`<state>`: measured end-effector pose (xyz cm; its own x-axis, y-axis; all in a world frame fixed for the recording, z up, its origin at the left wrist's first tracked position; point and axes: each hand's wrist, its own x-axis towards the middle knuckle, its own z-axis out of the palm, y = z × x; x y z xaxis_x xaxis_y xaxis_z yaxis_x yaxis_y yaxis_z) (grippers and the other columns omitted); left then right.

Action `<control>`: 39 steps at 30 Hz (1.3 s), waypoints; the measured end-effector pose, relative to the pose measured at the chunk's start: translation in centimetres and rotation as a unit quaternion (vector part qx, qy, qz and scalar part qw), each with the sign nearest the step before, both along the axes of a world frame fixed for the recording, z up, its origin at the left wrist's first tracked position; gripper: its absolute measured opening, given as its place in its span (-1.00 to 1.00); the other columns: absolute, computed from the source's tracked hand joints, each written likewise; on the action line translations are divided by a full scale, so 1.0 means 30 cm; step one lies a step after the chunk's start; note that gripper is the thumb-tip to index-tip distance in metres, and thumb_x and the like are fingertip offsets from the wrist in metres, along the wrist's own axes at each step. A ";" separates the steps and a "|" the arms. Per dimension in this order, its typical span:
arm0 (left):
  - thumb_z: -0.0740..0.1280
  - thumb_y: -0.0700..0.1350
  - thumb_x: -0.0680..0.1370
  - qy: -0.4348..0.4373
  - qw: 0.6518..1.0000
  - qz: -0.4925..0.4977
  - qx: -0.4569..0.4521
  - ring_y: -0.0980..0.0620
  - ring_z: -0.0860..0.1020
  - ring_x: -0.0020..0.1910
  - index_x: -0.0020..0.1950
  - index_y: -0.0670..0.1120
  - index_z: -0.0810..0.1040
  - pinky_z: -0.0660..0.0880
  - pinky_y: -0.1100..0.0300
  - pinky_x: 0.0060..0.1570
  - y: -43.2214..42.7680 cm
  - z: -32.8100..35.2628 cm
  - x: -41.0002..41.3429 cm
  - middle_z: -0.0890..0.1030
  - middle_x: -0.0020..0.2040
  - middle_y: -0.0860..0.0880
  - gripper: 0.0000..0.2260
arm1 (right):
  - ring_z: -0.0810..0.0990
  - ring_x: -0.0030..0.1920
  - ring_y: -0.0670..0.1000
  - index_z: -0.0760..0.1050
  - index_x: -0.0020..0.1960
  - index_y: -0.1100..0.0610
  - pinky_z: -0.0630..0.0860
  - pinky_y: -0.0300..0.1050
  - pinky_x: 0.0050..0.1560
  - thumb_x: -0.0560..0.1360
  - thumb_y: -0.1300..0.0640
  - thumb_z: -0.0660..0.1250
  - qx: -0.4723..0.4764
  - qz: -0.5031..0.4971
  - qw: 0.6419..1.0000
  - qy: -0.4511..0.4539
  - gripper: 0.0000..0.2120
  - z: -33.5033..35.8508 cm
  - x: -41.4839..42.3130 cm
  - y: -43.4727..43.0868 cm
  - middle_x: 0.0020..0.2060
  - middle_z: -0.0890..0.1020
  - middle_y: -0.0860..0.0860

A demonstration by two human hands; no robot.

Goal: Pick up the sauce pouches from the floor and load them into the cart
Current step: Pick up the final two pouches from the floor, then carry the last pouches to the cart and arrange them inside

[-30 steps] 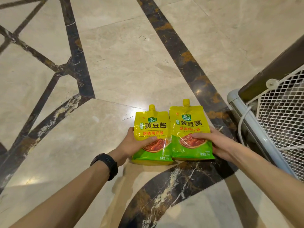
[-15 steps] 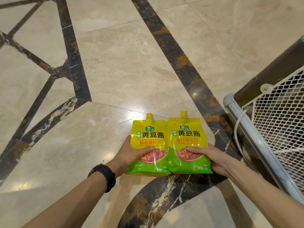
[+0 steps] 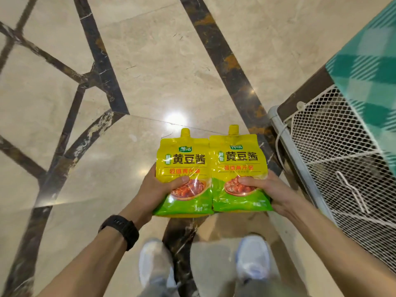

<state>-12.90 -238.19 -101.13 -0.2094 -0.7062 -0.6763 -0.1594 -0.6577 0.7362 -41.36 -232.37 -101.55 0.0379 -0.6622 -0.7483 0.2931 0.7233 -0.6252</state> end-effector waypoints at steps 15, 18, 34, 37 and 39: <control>0.56 -0.09 0.28 0.029 0.999 -0.028 -0.032 0.02 0.72 -0.03 0.22 0.06 0.56 0.61 0.03 -0.01 0.158 1.845 0.064 0.74 0.02 0.03 -0.48 | 0.71 0.00 0.14 0.58 0.16 0.12 0.62 0.05 0.02 0.02 0.05 0.70 -0.067 -0.073 0.994 0.042 -0.26 1.856 0.116 0.284 0.02 0.72 0.13; 0.66 -0.01 0.23 0.048 0.996 -0.060 -0.051 -0.05 0.70 0.08 0.31 0.02 0.54 0.58 -0.10 0.15 0.151 2.069 0.092 0.72 0.09 -0.01 -0.32 | 0.72 -0.11 0.06 0.61 0.09 0.14 0.64 -0.11 -0.15 0.20 0.25 0.55 -0.115 -0.114 0.985 0.058 -0.54 2.104 0.170 0.331 -0.04 0.73 0.12; 0.66 -0.01 0.17 0.193 0.935 -0.291 -0.065 -0.21 0.68 0.10 0.40 -0.07 0.44 0.61 -0.13 0.08 0.228 2.424 -0.109 0.69 0.16 -0.15 -0.17 | 0.68 0.04 0.26 0.58 0.17 0.18 0.63 0.18 0.04 0.09 0.13 0.68 -0.181 -0.348 0.908 0.149 -0.32 2.540 0.254 0.802 0.05 0.69 0.21; 0.63 -0.08 0.23 0.203 0.917 -0.337 -0.061 -0.21 0.68 0.09 0.38 -0.08 0.46 0.63 -0.10 0.04 0.299 2.439 -0.197 0.69 0.15 -0.15 -0.26 | 0.69 0.03 0.24 0.59 0.17 0.18 0.66 0.08 -0.02 -0.06 0.01 0.70 -0.183 -0.390 0.886 0.173 -0.17 2.543 0.244 0.932 0.04 0.70 0.20; 0.63 -0.07 0.20 0.197 0.905 -0.374 -0.059 -0.21 0.68 0.10 0.37 -0.07 0.47 0.60 -0.16 0.10 0.361 2.459 -0.256 0.69 0.15 -0.15 -0.24 | 0.68 0.05 0.25 0.57 0.19 0.19 0.64 0.11 0.02 -0.02 0.03 0.69 -0.180 -0.422 0.873 0.167 -0.18 2.539 0.246 1.029 0.05 0.69 0.21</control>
<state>-20.59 -227.34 -27.34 -0.8663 -0.3308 -0.3743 -0.2369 -0.3875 0.8909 -33.99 -201.50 -25.37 -0.7578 -0.5426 -0.3624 0.3845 0.0774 -0.9199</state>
